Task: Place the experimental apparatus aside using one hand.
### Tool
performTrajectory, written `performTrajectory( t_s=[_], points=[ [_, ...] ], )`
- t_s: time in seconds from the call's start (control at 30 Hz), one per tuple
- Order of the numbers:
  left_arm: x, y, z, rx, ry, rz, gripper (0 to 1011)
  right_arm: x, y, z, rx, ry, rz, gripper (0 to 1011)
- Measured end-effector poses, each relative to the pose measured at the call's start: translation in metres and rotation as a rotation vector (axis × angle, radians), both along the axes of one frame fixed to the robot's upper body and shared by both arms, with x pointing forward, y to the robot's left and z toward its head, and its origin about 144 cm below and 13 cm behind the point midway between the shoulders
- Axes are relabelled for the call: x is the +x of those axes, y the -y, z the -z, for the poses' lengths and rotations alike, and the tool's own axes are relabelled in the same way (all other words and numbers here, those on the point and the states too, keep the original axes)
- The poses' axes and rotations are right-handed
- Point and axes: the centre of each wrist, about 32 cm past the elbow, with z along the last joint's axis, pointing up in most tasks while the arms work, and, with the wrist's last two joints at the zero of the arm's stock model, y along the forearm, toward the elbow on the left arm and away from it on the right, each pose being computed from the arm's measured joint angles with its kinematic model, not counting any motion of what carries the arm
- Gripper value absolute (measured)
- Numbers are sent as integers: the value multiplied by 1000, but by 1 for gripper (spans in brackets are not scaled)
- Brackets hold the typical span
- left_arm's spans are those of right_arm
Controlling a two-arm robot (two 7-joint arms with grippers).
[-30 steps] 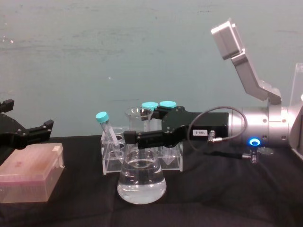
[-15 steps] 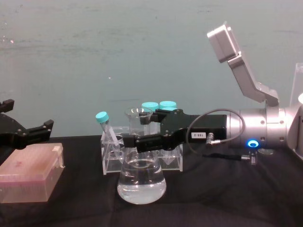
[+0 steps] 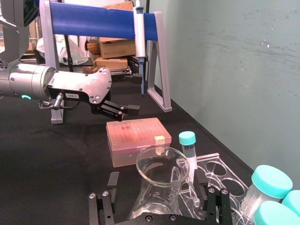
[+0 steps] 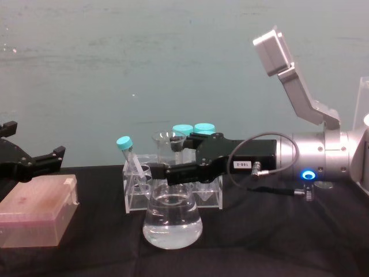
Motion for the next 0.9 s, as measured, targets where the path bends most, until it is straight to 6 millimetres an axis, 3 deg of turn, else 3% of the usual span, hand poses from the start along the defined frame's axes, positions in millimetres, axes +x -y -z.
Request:
performTrajectory(
  t_s=[0.47,0.63,0.9],
  points=[
    [0,0,0,0,0,0,1000,0,0,0,1,-1,1,682],
    [0,0,0,0,0,0,1000,0,0,0,1,-1,1,486],
    [0,0,0,0,0,0,1000,0,0,0,2,-1,1,456]
  ],
)
